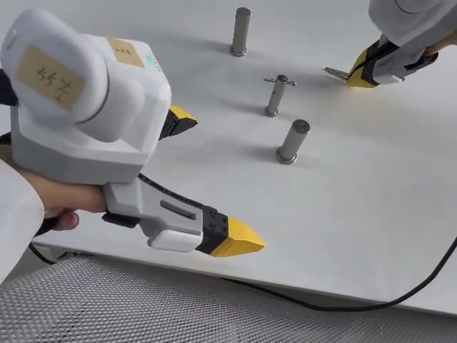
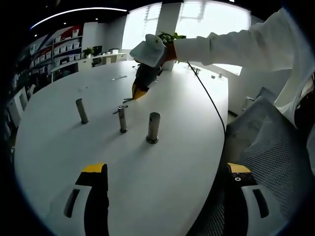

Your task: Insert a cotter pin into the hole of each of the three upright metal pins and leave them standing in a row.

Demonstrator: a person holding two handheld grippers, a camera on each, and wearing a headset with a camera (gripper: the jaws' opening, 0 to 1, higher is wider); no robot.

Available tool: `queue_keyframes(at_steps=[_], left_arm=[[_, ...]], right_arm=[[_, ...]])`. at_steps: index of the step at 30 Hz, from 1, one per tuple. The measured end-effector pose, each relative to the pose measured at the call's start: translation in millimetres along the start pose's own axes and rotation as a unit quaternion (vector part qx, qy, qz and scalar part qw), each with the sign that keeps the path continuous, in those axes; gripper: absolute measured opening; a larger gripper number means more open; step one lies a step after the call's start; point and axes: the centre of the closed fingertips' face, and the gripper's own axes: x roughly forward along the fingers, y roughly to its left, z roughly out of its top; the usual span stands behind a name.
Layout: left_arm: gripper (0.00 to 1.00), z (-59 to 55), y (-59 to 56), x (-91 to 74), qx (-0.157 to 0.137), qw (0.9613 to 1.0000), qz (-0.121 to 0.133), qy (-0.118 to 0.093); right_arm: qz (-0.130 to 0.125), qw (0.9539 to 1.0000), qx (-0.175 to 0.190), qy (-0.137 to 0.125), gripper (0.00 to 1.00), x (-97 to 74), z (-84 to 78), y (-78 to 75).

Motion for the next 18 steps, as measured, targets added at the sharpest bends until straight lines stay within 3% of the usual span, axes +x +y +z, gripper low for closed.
queue_keyframes(at_steps=[5,9,12,16,18], left_arm=[[0.95,7.4,2.5,-3.6,-0.007,0.9999,0.003,-0.010],[0.88,18.4,4.3,-4.3,-0.023,0.9992,0.000,-0.033],[0.81,24.7,6.2,-3.1,-0.030,0.9987,-0.005,-0.040],[0.72,44.5,13.2,-2.4,-0.054,0.9957,-0.004,-0.074],[0.66,53.9,19.6,-2.8,-0.048,0.9947,0.006,-0.090]], right_arm=[[-0.019,0.9990,0.021,-0.034,0.00,-26.7,9.5,-5.7],[-0.076,0.9948,-0.005,-0.068,0.00,-45.5,12.8,-11.3],[-0.092,0.9924,-0.003,-0.081,0.00,-56.6,10.0,-1.9],[-0.109,0.9892,0.003,-0.098,0.00,-78.7,11.7,15.5],[-0.115,0.9872,0.005,-0.110,0.00,-87.0,13.3,23.8]])
